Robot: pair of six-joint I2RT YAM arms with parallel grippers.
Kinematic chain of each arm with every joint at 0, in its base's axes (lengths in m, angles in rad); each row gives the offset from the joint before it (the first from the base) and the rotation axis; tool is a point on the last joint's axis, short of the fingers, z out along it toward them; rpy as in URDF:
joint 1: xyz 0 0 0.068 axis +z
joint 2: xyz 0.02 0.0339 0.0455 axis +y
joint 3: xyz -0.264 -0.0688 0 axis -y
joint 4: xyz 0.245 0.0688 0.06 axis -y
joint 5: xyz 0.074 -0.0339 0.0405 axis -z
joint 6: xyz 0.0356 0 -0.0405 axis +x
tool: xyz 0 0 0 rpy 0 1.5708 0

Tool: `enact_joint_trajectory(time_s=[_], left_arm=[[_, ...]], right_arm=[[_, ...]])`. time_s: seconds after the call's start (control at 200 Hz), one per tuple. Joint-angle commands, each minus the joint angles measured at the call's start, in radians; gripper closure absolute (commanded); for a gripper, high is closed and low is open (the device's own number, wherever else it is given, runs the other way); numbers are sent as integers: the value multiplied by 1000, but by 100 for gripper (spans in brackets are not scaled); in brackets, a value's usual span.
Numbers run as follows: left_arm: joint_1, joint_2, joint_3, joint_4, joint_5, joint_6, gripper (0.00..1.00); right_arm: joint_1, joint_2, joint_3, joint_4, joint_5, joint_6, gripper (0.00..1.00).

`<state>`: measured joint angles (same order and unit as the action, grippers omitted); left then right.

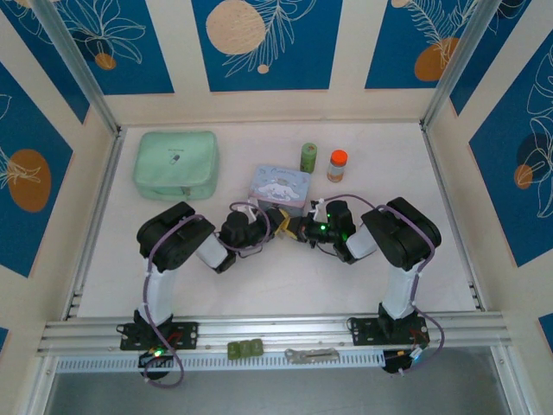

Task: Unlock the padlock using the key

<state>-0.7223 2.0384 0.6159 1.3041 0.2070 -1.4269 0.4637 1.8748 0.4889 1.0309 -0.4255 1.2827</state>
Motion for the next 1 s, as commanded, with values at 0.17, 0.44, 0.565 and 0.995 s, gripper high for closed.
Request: enact_joint_trajectory(time_s=[0.17, 0.44, 0.565, 0.995], left_arm=[[-15, -72, -14, -15, -103, 52, 55], [-23, -86, -2, -67, -149, 56, 55], [-29, -92, -16, -71, -134, 49, 55], [-22, -132, -114, -56, -101, 53, 52]], right_arm=[[-13, -17, 7, -38, -9, -34, 100], [-47, -36, 36, -123, -58, -89, 100], [-69, -70, 25, -146, -70, -116, 100], [-123, -209, 0, -250, -305, -272, 100]])
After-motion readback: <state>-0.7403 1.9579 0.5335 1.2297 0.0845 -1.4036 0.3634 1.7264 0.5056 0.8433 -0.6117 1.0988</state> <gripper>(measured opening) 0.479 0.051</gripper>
